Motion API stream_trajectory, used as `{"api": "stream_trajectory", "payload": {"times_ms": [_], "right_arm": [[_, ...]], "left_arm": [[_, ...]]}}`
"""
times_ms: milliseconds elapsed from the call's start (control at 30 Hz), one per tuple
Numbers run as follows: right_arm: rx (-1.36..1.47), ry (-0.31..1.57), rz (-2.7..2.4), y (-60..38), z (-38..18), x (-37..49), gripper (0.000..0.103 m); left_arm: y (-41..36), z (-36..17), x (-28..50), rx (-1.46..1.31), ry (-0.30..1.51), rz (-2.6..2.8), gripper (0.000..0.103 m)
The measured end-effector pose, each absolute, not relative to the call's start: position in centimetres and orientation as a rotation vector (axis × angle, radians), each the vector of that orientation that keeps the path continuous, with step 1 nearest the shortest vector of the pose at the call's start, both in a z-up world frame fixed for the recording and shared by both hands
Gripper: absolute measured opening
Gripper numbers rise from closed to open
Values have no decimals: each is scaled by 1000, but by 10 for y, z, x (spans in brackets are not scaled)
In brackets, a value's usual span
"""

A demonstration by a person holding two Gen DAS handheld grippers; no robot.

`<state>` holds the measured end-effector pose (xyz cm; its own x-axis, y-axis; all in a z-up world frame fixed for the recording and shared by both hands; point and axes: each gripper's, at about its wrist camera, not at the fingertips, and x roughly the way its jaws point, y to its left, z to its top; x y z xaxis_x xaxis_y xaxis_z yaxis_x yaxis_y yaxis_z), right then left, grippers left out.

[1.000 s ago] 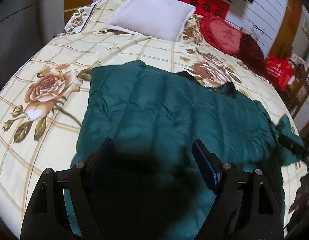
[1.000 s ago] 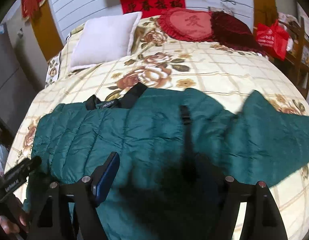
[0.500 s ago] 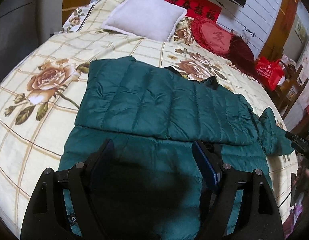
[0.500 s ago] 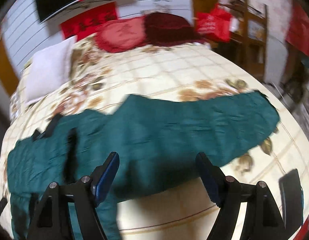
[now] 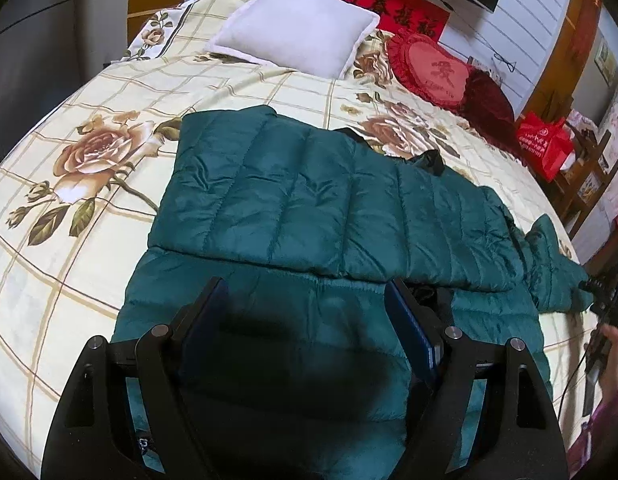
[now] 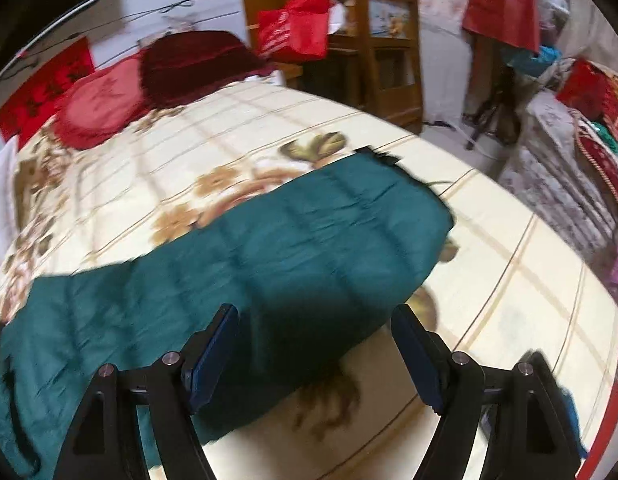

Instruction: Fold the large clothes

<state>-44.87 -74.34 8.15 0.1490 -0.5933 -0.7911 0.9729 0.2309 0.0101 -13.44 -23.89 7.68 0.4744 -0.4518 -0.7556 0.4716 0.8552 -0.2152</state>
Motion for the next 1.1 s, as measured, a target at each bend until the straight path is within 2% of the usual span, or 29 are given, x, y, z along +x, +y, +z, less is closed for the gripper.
{"api": "stream_trajectory", "payload": {"times_ms": [500, 700, 767, 833, 900, 933, 1100], "right_arm": [[771, 666, -1310, -823, 56, -485, 77], [736, 735, -1305, -828, 49, -476, 77], [707, 756, -1302, -825, 50, -473, 68], [683, 754, -1275, -820, 52, -471, 37], [668, 758, -1236, -814, 57, -470, 23], [668, 748, -1218, -811, 59, -472, 18], [679, 608, -1109, -785, 88, -487, 16]], "left_arm": [[-248, 64, -138, 38, 938, -570, 81], [-249, 59, -137, 41, 951, -566, 81], [-248, 58, -138, 38, 955, -567, 81], [-248, 58, -139, 39, 955, -567, 81], [-247, 58, -139, 39, 955, -570, 81], [-246, 59, -140, 39, 953, -572, 81], [-241, 66, -145, 49, 919, -571, 81]]}}
